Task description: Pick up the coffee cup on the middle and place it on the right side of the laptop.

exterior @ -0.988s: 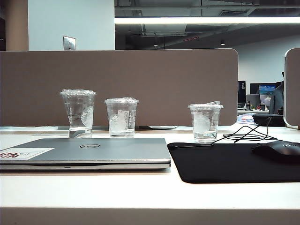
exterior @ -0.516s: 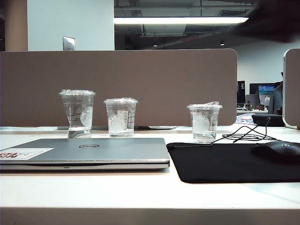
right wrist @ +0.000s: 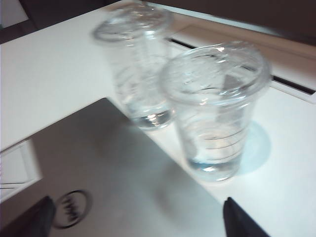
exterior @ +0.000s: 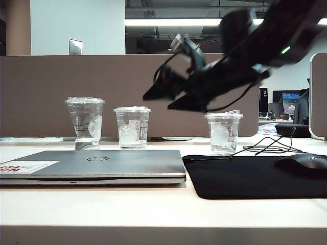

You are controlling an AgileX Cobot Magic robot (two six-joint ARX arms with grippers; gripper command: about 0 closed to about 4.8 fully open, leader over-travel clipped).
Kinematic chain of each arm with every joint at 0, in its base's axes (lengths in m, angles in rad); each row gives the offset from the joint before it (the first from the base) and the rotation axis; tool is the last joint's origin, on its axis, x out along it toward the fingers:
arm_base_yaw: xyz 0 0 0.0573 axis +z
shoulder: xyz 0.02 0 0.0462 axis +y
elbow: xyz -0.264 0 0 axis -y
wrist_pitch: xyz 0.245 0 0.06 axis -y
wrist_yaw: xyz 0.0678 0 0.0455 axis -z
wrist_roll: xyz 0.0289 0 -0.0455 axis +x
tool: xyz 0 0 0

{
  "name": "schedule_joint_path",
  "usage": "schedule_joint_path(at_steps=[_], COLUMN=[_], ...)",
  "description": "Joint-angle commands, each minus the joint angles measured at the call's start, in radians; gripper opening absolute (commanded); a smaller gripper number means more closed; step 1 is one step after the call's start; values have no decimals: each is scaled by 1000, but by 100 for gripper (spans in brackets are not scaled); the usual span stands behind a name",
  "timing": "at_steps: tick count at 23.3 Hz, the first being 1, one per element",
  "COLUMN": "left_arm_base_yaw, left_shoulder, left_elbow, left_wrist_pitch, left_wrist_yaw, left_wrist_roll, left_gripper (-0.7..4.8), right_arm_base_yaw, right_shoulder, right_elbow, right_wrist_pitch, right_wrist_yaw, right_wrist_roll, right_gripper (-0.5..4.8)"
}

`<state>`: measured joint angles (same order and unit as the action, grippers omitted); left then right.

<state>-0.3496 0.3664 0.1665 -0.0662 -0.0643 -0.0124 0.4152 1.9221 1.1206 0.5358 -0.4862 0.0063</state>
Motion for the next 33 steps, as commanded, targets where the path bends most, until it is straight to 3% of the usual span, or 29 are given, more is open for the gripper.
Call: schedule_joint_path(at_steps=[1,7,16,28,33], left_arm_base_yaw=[1,2,2,2,2], left_shoulder=[-1,-1,-1,-1,-1], left_elbow=[6,6,6,6,6], left_wrist_pitch=[12,12,12,11,11], left_wrist_yaw=[-2,-2,-2,-2,-2], left_wrist_roll=[4,4,4,4,4], left_gripper=[-5,-5,-5,-5,-5], right_arm_base_yaw=[4,5,15,46,47], right_shoulder=[115,351,472,487,486], right_elbow=[125,376,569,604,625], right_wrist_pitch=[19,-27,-89,-124,-216], right_wrist_yaw=[-6,-3,-10,20,16], right_wrist_roll=[-8,-8,0,-8,-29], right_gripper=[479,479,479,479,479])
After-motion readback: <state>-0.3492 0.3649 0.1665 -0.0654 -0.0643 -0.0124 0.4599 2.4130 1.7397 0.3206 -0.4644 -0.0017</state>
